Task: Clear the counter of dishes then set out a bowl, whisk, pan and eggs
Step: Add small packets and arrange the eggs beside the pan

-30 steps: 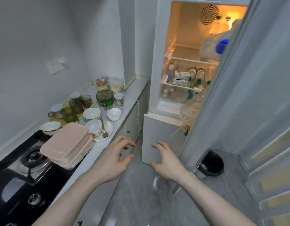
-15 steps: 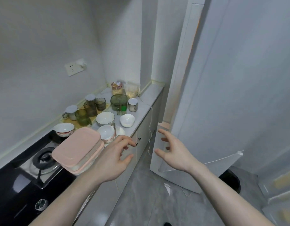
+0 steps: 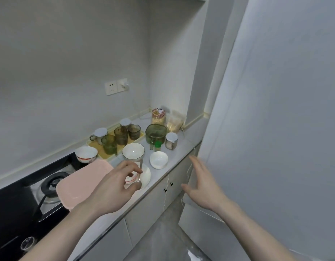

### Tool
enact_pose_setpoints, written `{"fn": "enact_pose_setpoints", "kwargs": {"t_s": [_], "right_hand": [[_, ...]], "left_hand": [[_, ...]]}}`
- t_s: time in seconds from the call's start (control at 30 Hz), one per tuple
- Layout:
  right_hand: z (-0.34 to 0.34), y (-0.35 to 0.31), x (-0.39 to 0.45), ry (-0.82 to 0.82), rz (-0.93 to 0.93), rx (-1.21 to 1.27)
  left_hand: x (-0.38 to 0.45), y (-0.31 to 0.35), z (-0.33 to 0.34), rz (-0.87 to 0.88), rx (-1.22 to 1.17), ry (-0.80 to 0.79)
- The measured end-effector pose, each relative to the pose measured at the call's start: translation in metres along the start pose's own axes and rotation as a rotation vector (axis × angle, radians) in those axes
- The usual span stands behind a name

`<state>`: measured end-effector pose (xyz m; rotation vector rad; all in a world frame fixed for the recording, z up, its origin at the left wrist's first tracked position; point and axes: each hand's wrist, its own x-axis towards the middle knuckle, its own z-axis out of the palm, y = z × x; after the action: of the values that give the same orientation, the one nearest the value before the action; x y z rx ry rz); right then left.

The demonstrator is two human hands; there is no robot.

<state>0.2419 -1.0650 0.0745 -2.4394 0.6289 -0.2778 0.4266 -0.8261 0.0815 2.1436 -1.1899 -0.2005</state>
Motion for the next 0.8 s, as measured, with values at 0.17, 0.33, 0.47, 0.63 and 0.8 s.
{"fn": "enact_pose_setpoints", "kwargs": {"t_s": [0.17, 0.33, 0.47, 0.63, 0.8], "right_hand": [[-0.024, 0.034, 0.033, 0.086, -0.063, -0.062], [-0.04, 0.068, 0.064, 0.114, -0.089, -0.079], [-0.05, 0.086, 0.083, 0.114, -0.083, -0.061], [-0.063, 0.107, 0.107, 0.14, -0.028, -0.033], [-0.066, 0.119, 0.116, 0.163, -0.005, -0.011]], "left_hand": [[0.013, -0.004, 0.008, -0.075, 0.049, 0.061], [0.022, -0.006, 0.014, -0.122, 0.099, 0.101], [0.024, -0.007, 0.017, -0.153, 0.114, 0.134], [0.023, -0.008, 0.021, -0.192, 0.133, 0.155], [0.023, -0.014, 0.019, -0.206, 0.145, 0.171]]}}
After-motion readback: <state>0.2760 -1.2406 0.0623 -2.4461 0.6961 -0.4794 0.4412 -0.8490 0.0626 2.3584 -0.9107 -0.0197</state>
